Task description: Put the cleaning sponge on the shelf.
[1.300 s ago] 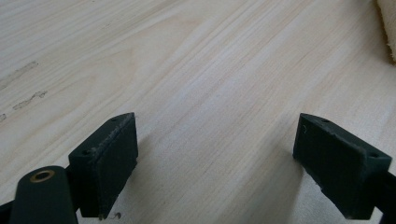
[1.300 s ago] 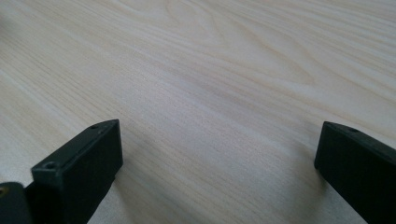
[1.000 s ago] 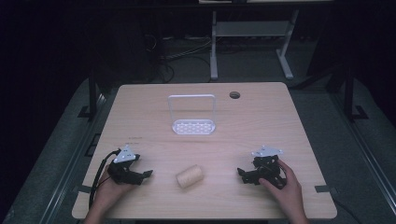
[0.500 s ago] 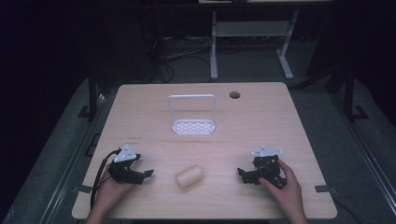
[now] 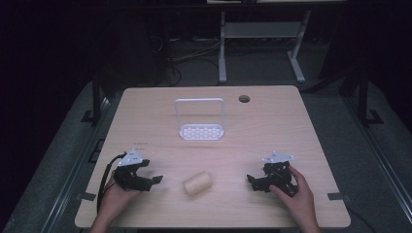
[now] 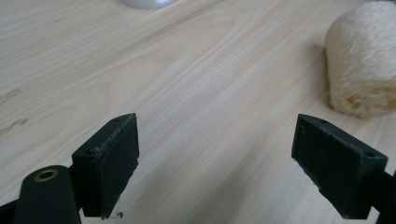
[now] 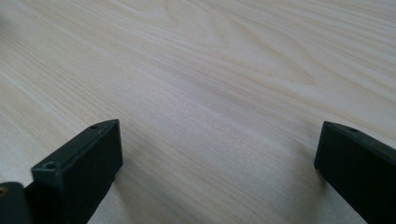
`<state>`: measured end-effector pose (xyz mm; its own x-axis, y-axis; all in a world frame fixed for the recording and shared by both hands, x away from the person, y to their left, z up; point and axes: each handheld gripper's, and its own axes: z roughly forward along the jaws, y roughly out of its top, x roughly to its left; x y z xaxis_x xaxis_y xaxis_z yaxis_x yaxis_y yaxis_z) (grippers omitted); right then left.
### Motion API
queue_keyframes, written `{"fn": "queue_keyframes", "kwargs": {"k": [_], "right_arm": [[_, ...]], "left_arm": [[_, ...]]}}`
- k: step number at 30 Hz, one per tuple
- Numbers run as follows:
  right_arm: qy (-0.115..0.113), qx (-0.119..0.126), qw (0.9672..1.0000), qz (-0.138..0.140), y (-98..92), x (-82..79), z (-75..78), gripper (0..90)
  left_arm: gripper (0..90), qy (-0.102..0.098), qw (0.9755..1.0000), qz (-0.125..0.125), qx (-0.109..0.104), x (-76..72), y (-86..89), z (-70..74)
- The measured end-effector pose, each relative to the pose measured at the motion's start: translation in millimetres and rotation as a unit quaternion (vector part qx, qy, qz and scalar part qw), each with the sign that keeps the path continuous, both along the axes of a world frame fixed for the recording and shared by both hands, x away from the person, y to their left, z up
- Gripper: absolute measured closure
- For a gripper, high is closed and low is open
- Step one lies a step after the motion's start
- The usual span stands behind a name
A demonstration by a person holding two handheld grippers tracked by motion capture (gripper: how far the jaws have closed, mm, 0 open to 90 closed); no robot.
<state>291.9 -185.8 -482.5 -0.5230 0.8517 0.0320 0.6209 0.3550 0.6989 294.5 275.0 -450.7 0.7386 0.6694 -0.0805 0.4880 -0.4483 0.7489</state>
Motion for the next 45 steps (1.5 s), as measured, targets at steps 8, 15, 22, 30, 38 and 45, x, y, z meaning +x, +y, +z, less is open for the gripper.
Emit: {"fn": "queue_keyframes", "kwargs": {"k": [8, 15, 22, 30, 38, 45], "right_arm": [[0.000, 0.000, 1.0000, 0.000, 0.0, 0.0, 0.0, 0.6], [0.000, 0.000, 1.0000, 0.000, 0.0, -0.1, 0.0, 0.6], [0.000, 0.000, 1.0000, 0.000, 0.1, -0.2, 0.0, 0.6], [0.000, 0.000, 1.0000, 0.000, 0.1, -0.2, 0.0, 0.6], [0.000, 0.000, 1.0000, 0.000, 0.1, -0.2, 0.0, 0.6], [0.000, 0.000, 1.0000, 0.000, 0.1, -0.2, 0.0, 0.6]], "left_arm": [[14.7, -0.003, 0.9999, -0.014, -0.001, -4.1, -10.5, 7.7], [14.6, -0.004, 0.9996, -0.028, -0.003, -9.2, -21.2, 13.6], [14.6, -0.001, 0.9990, -0.044, -0.002, -12.3, -31.2, 15.4], [14.6, 0.002, 0.9981, -0.062, -0.004, -15.6, -44.0, 16.8], [14.6, 0.004, 0.9969, -0.078, -0.005, -17.4, -56.3, 17.9], [14.6, 0.006, 0.9961, -0.088, -0.009, -17.8, -66.8, 18.9]]}}
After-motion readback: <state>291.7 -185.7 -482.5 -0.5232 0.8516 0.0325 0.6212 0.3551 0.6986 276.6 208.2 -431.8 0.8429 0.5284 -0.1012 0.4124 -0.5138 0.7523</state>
